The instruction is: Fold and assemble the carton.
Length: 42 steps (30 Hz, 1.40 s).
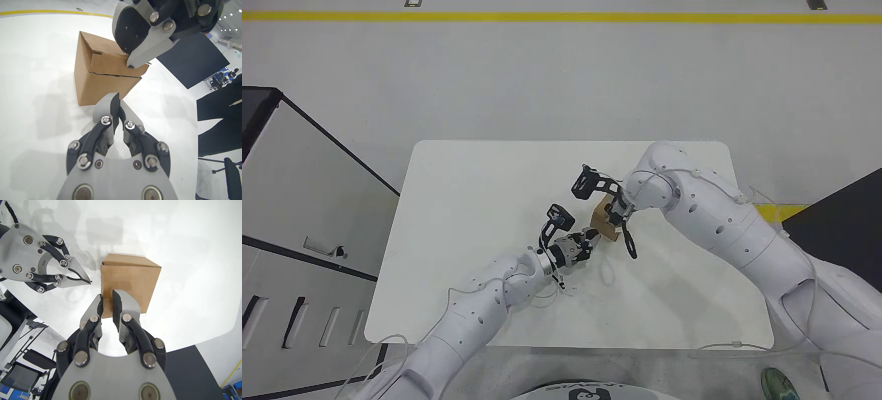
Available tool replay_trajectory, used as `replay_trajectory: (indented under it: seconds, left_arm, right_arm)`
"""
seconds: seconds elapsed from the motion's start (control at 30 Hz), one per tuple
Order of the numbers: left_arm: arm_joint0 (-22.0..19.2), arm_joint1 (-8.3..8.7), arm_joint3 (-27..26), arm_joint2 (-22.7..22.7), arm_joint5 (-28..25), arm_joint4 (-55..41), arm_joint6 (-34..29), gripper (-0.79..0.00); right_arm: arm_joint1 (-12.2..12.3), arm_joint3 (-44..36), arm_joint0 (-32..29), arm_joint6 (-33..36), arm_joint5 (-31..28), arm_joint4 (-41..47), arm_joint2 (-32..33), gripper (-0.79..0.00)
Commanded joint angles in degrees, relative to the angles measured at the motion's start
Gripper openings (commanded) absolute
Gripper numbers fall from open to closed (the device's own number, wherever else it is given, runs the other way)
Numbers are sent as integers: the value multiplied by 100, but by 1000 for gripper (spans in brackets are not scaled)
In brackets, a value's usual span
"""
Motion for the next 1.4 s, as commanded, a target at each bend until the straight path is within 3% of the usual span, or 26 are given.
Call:
replay_trajectory:
  seconds: [0.0,0.87,1.1,1.37]
  left_arm:
    - [0,0,0,0,0,0,0,-785]
    - [0,0,0,0,0,0,0,-785]
    - [0,0,0,0,0,0,0,-785]
    - [0,0,0,0,0,0,0,-785]
  right_arm:
    - [-5,18,-3,3,-2,-13,10,-686]
    - [-6,-115,-102,36,33,-393,206,-723]
    - [-3,-152,-140,48,5,-498,252,-785]
    - [-6,-149,-181,29,-34,-573,306,-785]
